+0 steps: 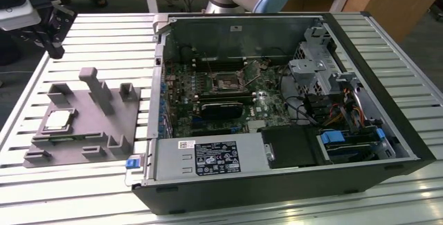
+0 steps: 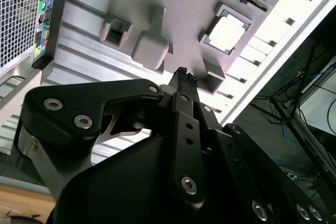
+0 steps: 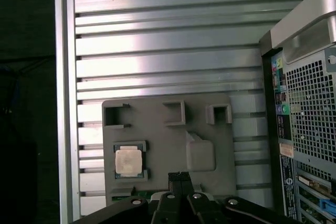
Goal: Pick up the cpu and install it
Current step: 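Reach for the cpu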
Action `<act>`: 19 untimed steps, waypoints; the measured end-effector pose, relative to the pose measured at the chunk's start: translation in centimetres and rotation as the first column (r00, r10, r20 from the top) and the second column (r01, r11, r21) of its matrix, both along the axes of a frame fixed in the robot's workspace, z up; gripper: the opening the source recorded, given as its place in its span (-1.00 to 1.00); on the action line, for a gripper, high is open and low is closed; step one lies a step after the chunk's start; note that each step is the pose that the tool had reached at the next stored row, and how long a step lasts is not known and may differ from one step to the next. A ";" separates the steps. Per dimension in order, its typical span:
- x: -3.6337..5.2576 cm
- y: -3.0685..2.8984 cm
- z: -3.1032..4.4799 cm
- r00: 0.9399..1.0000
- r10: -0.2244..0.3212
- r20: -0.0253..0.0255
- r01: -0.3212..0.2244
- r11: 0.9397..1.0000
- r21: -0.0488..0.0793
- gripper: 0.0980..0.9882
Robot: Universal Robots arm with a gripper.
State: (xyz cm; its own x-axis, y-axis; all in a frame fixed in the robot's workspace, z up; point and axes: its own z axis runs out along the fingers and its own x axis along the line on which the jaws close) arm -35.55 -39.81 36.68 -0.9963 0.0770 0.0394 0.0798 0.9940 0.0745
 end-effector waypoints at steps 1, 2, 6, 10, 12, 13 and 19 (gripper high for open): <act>-0.09 0.00 -0.01 1.000 0.000 0.000 0.000 1.000 0.000 -0.98; -0.19 0.00 -0.02 1.000 0.000 0.000 0.000 1.000 0.000 -0.98; -0.56 0.00 -0.06 1.000 0.000 -0.002 0.000 1.000 0.000 -0.98; -0.88 0.00 -0.10 1.000 0.000 -0.004 0.000 1.000 0.000 -0.98; -1.04 0.00 -0.12 1.000 0.000 -0.005 0.000 1.000 0.000 -0.98; -1.14 0.00 -0.13 1.000 0.000 -0.005 0.000 1.000 0.000 -0.98; -2.19 0.00 -0.21 1.000 0.000 -0.007 0.000 1.000 0.000 -0.98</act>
